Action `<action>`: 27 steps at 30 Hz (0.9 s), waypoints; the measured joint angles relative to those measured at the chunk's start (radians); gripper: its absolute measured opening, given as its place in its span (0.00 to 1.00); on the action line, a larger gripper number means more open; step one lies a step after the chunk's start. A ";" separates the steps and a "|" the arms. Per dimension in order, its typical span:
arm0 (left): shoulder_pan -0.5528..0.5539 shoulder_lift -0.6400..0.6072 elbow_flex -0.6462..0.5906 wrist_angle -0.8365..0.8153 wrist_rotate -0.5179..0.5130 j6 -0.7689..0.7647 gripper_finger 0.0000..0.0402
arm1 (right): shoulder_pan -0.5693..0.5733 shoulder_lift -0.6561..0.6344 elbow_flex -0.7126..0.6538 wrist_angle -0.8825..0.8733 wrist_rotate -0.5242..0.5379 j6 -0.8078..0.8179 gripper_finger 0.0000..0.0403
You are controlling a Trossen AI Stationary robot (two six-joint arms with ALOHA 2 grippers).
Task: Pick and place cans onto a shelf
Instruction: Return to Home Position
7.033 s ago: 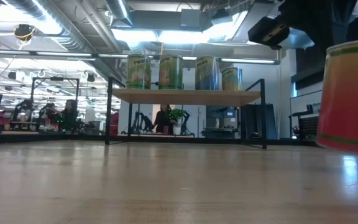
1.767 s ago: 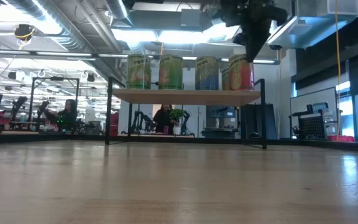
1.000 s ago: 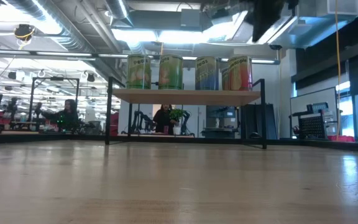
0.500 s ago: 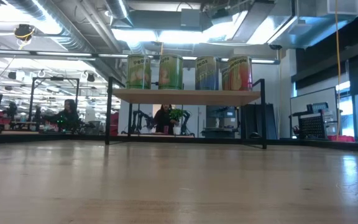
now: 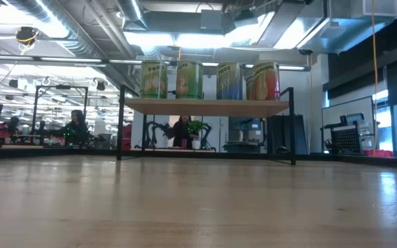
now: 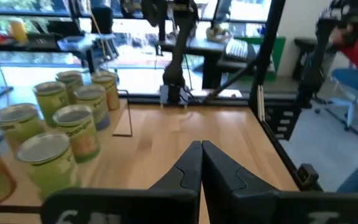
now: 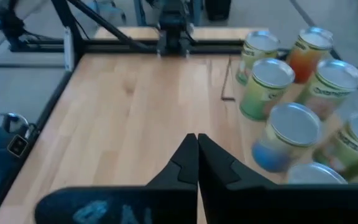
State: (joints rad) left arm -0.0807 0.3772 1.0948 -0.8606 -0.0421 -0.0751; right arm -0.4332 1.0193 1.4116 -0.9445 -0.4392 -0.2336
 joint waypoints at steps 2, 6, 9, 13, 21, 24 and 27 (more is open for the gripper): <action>0.000 -0.033 -0.014 0.003 -0.009 0.000 0.00 | 0.000 -0.028 -0.058 0.051 -0.025 0.016 0.00; 0.000 -0.121 -0.078 0.009 -0.019 0.002 0.00 | 0.000 -0.085 -0.149 0.095 -0.026 0.025 0.00; 0.000 -0.201 -0.139 0.015 -0.043 0.002 0.00 | 0.000 -0.125 -0.204 0.138 -0.026 0.060 0.00; 0.000 -0.323 -0.223 0.082 -0.046 0.033 0.00 | 0.000 -0.179 -0.268 0.198 -0.028 0.099 0.00; -0.004 -0.366 -0.294 0.137 -0.026 0.063 0.00 | 0.000 -0.301 -0.435 0.331 -0.025 0.156 0.00; -0.014 -0.372 -0.337 0.146 -0.052 0.061 0.00 | 0.000 -0.347 -0.514 0.416 -0.026 0.164 0.00; -0.014 -0.373 -0.373 0.243 -0.045 0.063 0.00 | 0.000 -0.389 -0.604 0.535 -0.025 0.176 0.00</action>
State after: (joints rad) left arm -0.0948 0.0044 0.7223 -0.6173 -0.0873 -0.0122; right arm -0.4328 0.6300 0.8078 -0.4098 -0.4647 -0.0576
